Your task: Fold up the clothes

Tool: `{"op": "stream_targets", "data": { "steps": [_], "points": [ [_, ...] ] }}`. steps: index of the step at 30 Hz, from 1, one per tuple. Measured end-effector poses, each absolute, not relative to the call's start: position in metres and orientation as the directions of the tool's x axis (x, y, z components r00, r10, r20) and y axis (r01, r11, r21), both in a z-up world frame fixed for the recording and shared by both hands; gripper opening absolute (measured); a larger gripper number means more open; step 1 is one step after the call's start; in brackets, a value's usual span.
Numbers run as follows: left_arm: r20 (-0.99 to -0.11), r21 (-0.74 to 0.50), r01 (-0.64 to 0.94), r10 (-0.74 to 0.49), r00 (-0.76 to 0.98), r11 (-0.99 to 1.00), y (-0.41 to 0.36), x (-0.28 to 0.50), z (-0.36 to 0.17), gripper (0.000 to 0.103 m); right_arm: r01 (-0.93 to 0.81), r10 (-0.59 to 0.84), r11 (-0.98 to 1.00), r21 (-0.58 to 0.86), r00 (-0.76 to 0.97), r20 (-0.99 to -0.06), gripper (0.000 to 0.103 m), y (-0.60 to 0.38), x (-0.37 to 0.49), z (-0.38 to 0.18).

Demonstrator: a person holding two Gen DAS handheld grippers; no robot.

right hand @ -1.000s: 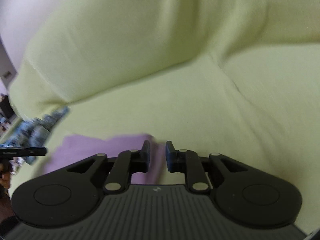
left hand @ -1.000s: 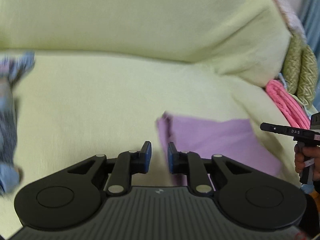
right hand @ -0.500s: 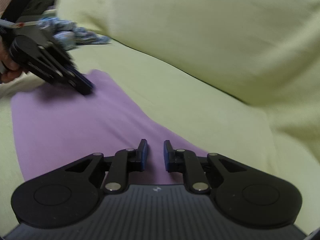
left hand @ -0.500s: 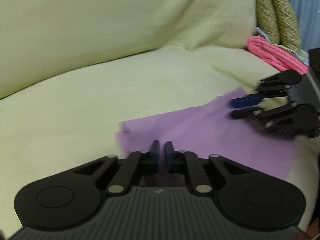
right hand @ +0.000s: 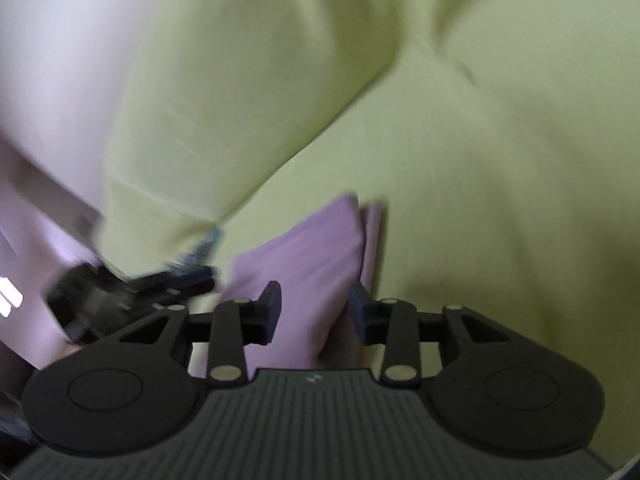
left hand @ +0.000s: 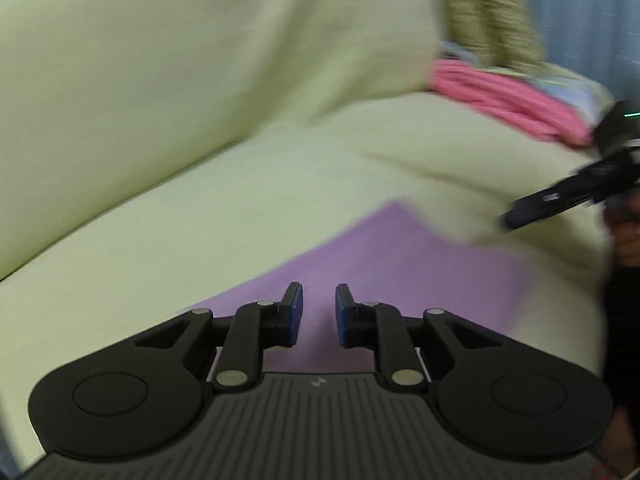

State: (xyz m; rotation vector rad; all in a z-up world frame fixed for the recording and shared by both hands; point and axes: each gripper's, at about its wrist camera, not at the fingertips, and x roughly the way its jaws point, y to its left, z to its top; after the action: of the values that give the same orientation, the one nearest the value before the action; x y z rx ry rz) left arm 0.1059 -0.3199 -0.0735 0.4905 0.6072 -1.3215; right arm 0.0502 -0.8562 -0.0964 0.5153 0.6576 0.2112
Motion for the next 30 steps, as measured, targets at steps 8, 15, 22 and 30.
{"op": "stream_targets", "data": {
  "steps": [8,15,22,30],
  "points": [
    [-0.73,-0.141,0.99,-0.677,-0.1,0.006,-0.41,0.106,-0.107,0.02,-0.078,0.64,0.51,0.856,0.7,-0.317,0.036,-0.869,0.04,-0.135],
    [-0.737,-0.118,0.992,-0.667,-0.113,-0.038,-0.43,0.11,-0.117,0.02,-0.075,0.693,0.443,0.893,0.661,-0.289,0.034,-0.863,0.017,-0.14],
    [-0.716,-0.126,0.992,-0.69,-0.103,-0.018,-0.445,0.112,-0.12,0.019,-0.066,0.702,0.468,0.881,0.633,-0.326,0.033,-0.857,-0.003,-0.132],
    [-0.663,-0.108,0.984,-0.748,0.034,0.141,-0.389,0.151,-0.093,0.016,-0.004,0.427,0.676,0.737,0.817,-0.387,0.035,-0.885,0.01,-0.09]
  ]
}}
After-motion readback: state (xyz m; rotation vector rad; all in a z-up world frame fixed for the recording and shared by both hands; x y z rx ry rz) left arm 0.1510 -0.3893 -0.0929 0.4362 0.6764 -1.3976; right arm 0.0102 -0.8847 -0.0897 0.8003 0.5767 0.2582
